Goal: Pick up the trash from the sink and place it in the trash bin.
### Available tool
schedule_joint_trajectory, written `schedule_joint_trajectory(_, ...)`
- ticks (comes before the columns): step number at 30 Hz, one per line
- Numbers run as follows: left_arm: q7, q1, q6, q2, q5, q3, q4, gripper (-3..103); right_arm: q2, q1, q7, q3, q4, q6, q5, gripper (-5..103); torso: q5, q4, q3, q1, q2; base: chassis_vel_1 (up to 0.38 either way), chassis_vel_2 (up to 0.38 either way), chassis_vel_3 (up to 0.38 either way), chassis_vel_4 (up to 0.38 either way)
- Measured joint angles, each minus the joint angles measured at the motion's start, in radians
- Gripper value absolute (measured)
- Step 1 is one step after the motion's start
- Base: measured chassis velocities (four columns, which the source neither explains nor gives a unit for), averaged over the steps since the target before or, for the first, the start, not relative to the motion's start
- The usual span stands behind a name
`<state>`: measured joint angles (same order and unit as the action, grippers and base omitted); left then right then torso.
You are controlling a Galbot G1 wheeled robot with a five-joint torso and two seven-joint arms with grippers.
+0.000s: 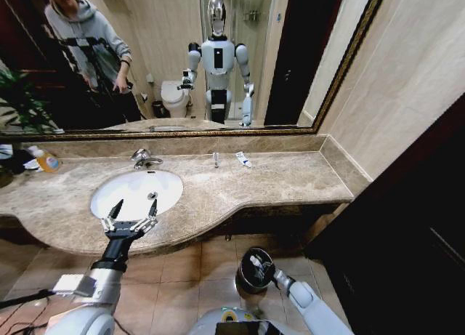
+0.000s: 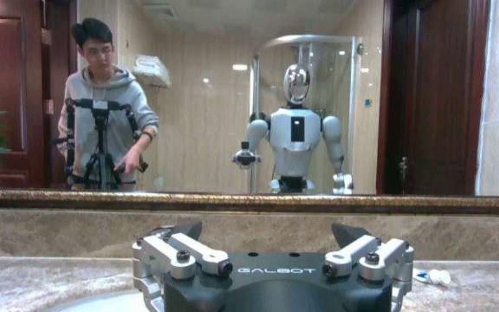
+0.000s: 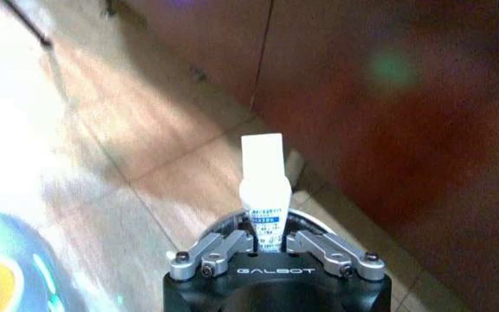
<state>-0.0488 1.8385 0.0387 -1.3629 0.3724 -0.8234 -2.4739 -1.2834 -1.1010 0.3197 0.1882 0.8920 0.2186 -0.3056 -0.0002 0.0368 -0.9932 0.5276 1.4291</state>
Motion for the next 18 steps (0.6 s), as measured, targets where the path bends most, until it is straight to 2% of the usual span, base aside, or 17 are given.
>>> schedule_joint_trajectory(1, 0.0, 0.0, 0.0, 0.0, 0.0, 0.0, 0.0, 100, 0.0, 0.0, 0.0, 0.0, 0.0, 0.0, 0.0, 14, 0.0, 0.0, 0.0, 0.0, 0.0, 0.0, 0.0, 0.0, 0.0)
schedule_joint_trajectory(4, 0.0, 0.0, 0.0, 0.0, 0.0, 0.0, 0.0, 100, -0.051, 0.055, -0.004, 0.029, -0.11, 0.016, -0.078, 14, -0.0001, 0.0001, 0.0, 0.0, 0.0, 0.0, 0.0, 0.0, 0.0)
schedule_joint_trajectory(12, 0.0, 0.0, 0.0, 0.0, 0.0, 0.0, 0.0, 100, -0.076, 0.095, -0.021, 0.064, -0.227, 0.05, -0.1, 14, -0.0001, 0.0001, 0.0, 0.0, 0.0, 0.0, 0.0, 0.0, 0.0)
schedule_joint_trajectory(13, 0.0, 0.0, 0.0, 0.0, 0.0, 0.0, 0.0, 100, -0.077, 0.097, -0.024, 0.066, -0.236, 0.051, -0.1, 12, 0.0001, 0.0, 0.0, 0.0, 0.0, 0.0, 0.0, 0.0, 0.0)
schedule_joint_trajectory(14, 0.0, 0.0, 0.0, 0.0, 0.0, 0.0, 0.0, 100, -0.079, 0.102, -0.038, 0.072, -0.261, 0.055, -0.093, 16, 0.0001, 0.0, 0.0, 0.0, 0.0, 0.0, 0.0, 0.0, 0.0)
schedule_joint_trajectory(15, 0.0, 0.0, 0.0, 0.0, 0.0, 0.0, 0.0, 100, -0.079, 0.102, -0.038, 0.072, -0.261, 0.055, -0.093, 16, 0.0001, 0.0, 0.0, 0.0, 0.0, 0.0, 0.0, 0.0, 0.0)
schedule_joint_trajectory(18, 0.0, 0.0, 0.0, 0.0, 0.0, 0.0, 0.0, 100, -0.077, 0.103, -0.05, 0.074, -0.274, 0.058, -0.083, 32, 0.0002, 0.0, 0.0, 0.0, 0.0, 0.0, 0.0, 0.0, 0.0)
